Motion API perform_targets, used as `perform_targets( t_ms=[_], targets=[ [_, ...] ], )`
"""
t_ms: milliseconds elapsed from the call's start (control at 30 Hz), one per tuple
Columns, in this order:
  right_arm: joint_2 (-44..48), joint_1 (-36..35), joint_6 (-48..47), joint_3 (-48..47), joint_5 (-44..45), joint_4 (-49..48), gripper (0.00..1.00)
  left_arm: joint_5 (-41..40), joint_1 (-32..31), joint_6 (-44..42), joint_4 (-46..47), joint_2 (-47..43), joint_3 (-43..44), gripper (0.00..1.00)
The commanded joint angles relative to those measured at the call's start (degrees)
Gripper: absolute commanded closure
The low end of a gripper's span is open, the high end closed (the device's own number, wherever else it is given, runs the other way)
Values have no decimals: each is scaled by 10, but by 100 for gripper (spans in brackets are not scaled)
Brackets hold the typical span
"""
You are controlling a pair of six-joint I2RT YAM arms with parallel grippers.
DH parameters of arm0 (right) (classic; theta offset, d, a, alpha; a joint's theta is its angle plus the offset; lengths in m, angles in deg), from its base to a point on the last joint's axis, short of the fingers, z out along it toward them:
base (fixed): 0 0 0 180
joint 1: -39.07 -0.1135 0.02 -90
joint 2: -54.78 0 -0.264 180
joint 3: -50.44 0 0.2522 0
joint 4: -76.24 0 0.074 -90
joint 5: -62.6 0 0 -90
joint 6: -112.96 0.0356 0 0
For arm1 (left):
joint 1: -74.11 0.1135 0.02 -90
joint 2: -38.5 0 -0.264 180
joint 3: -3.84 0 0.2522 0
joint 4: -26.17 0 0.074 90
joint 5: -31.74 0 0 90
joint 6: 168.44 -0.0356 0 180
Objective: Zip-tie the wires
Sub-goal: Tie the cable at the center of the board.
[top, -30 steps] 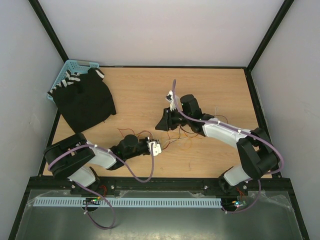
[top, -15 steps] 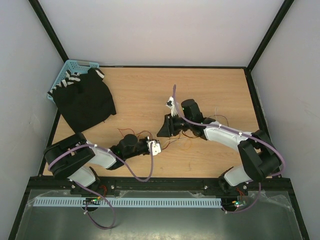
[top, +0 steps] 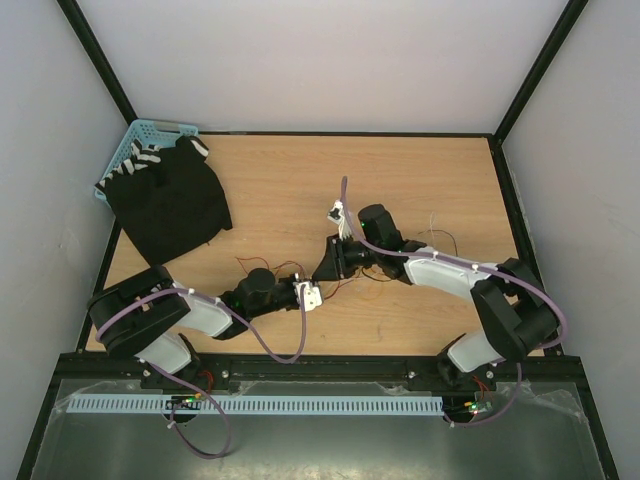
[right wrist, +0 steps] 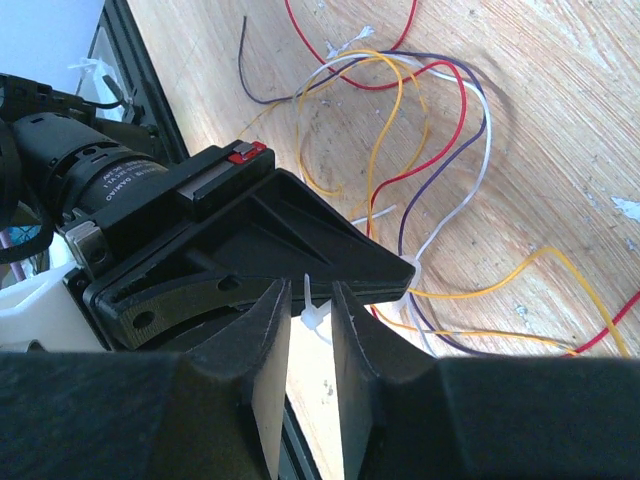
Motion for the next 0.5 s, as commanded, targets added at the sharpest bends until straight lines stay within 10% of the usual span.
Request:
perform_targets(
  t_ms=[0,467],
  targets=[
    [-12,-8,13,4,-9,-33,69,9,4,7,20,-2,2,100],
    [-14,-8,0,-11,-4,-14,100,6,3,8,20,-6,-1,100]
  ],
)
